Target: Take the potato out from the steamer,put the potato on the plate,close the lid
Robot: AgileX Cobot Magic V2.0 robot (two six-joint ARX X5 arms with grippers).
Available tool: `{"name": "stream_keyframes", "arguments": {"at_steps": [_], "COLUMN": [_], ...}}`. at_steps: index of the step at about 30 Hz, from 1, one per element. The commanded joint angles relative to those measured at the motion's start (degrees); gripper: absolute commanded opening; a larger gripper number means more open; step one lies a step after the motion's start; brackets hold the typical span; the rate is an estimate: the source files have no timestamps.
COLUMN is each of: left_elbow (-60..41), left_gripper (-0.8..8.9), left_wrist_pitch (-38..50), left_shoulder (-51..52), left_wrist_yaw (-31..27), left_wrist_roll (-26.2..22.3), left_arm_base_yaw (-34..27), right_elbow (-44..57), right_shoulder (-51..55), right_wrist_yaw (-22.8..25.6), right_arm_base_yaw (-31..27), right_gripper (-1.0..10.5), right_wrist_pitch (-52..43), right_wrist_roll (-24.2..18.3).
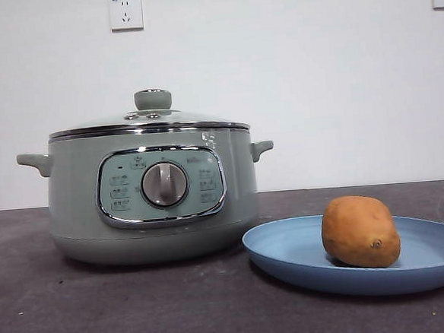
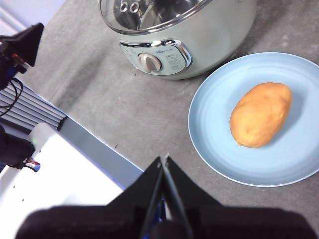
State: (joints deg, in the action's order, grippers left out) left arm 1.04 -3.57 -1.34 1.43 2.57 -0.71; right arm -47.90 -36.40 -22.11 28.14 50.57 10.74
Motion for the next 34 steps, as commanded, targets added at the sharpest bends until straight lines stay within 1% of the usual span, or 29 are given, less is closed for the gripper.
{"name": "stream_keyframes", "arguments": {"at_steps": [1,10,32,34], "left_elbow": [-0.87,-0.85,-0.85,-0.85], "left_gripper": [-0.03,-0.03,-0.03,-0.03], "left_wrist_pitch": [-1.25,-6.82,-6.82,-6.82], "left_shoulder": [1.27,1.27,1.27,1.27], "left_wrist_yaw": [-0.09,0.09,0.09,0.09], "left_wrist_roll": [0.68,0.57,0.52,0.52], "left_arm_base_yaw": [-0.15,-0.15,-0.15,-0.15], "right_elbow": [-0.24,-0.24,-0.24,-0.24], "right_shoulder": [0.04,0.04,0.04,0.04], "right_wrist_yaw": [-0.04,-0.04,-0.07,-0.04], "right_arm_base_yaw": [0.04,0.04,0.04,0.04], "right_gripper": [0.0,0.0,0.0,0.0], "right_wrist_pitch": [-0.24,-0.24,-0.24,-0.20], "right_wrist_roll": [0.11,0.11,0.09,-1.03]}}
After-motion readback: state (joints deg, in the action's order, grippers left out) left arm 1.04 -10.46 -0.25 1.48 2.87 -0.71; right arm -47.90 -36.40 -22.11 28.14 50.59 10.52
